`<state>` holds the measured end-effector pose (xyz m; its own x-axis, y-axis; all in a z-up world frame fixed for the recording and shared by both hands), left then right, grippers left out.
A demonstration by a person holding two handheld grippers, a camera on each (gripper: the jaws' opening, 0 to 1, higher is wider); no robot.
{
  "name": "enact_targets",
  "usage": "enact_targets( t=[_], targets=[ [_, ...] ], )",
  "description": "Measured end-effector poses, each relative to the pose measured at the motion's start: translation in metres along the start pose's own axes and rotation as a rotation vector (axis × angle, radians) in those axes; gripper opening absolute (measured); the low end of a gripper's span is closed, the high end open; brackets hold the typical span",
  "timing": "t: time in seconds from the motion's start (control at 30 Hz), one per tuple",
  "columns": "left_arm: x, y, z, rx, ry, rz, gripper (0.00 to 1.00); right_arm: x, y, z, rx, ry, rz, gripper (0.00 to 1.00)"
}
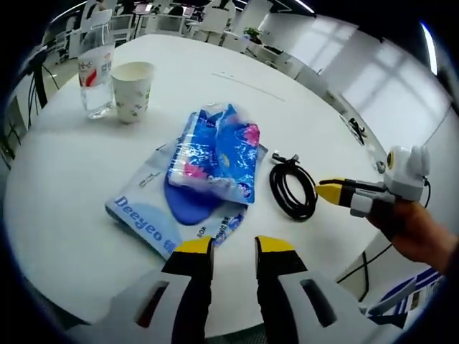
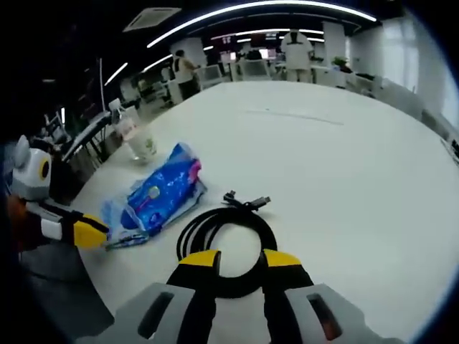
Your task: Arrange the tabletop items into an orderly group along one side of the table until the central work area is clear of visible clutter.
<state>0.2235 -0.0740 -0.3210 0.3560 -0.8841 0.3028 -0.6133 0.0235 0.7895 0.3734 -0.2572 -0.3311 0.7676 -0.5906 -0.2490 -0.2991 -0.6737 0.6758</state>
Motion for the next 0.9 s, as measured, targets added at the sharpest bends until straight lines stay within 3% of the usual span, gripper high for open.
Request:
enact_targets(
  t=[0.43,0.73,0.9],
  targets=[
    [-0.016,0.006,-0.007,0.021,0.066,-0.038,0.24,-0.031,0.01,-0.011,0.037,0.006,-0.036,0.27],
    [-0.01,0.004,-0.012,0.033,0.089,-0.048,0.26,-0.041,0.016,-0.005,0.051,-0.002,-0.043,0.28],
    [-0.002,-0.002,-0.017,0.021,0.143,-0.019,0.29,-0.043,0.019,-0.002,0.057,-0.022,-0.039,0.28]
  ],
)
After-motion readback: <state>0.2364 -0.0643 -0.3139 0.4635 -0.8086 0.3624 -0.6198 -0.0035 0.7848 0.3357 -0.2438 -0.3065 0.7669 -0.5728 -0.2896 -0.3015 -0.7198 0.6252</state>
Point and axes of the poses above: the point that each gripper's makers call its tool centre point, and the gripper's own axes: y roughly backward along the fingers, x roughly to its right, z roughly out of its underside, the point moved 7 cm from there along y, roughly backward along the fingers, and after that the axes turned 8 degrees about -z, right-handed, at the moved point
